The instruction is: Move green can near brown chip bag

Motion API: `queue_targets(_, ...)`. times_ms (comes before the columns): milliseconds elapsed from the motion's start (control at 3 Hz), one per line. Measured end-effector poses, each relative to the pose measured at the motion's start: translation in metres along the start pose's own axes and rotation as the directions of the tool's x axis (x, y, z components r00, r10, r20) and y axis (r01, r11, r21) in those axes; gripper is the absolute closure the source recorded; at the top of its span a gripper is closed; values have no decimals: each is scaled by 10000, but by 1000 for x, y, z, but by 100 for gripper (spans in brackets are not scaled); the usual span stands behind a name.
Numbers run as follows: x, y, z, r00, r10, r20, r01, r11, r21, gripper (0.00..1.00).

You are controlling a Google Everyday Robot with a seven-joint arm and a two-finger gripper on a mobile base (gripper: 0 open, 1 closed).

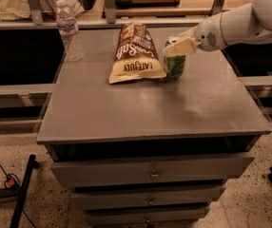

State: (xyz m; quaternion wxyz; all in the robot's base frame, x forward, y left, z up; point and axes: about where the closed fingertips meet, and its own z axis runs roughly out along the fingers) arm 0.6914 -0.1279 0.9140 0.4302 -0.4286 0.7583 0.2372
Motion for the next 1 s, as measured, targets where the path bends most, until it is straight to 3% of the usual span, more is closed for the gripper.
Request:
queue_targets(333,0,1,3,10000,-6,-8,6,10000,-57,0)
queue_targets(667,-1,-2,0,9985,-410,375,423,9985,-355,0)
queue_targets(1000,-1,-1,0,9985,-402,371,415,9985,-358,0)
